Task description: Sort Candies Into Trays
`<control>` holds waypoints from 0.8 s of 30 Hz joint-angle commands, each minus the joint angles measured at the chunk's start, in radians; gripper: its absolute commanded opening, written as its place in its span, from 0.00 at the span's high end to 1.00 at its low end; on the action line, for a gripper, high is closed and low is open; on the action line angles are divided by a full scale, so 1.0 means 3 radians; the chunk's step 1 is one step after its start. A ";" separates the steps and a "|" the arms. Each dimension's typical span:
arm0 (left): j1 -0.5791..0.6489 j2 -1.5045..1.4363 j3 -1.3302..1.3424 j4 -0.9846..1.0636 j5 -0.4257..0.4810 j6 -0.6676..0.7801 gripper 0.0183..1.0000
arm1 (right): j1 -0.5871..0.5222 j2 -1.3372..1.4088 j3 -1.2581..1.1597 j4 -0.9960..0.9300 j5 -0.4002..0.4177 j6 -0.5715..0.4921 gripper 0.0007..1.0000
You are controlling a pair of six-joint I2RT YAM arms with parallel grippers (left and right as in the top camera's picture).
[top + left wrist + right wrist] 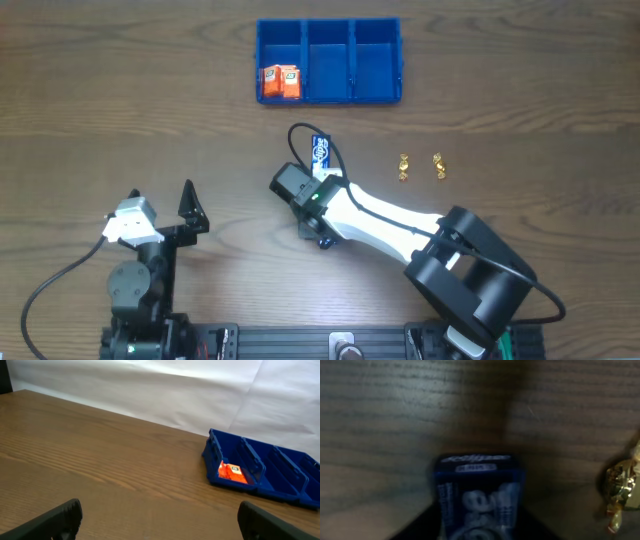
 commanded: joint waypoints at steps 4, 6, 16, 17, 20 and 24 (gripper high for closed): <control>0.0010 -0.0022 -0.0078 -0.0117 -0.0017 0.0019 0.00 | -0.0003 0.0074 0.0066 0.0061 0.0017 0.0018 0.72; 0.0010 -0.0022 -0.0078 -0.0117 -0.0017 0.0019 0.00 | -0.0003 -0.0024 0.0272 -0.0137 0.0104 0.0000 0.74; 0.0010 -0.0022 -0.0078 -0.0117 -0.0017 0.0019 0.00 | -0.0890 0.0192 0.2955 -0.1263 0.0952 -0.1200 0.75; 0.0010 -0.0022 -0.0078 -0.0117 -0.0017 0.0019 0.00 | -0.1006 0.0337 0.3101 -0.1088 0.0938 -0.1391 0.74; 0.0010 -0.0022 -0.0078 -0.0117 -0.0017 0.0019 0.00 | -0.1280 0.0821 0.3234 -0.0357 0.0688 -0.1811 0.74; 0.0010 -0.0022 -0.0078 -0.0117 -0.0017 0.0019 0.00 | -0.1358 0.1263 0.3234 0.0009 0.0565 -0.1896 0.74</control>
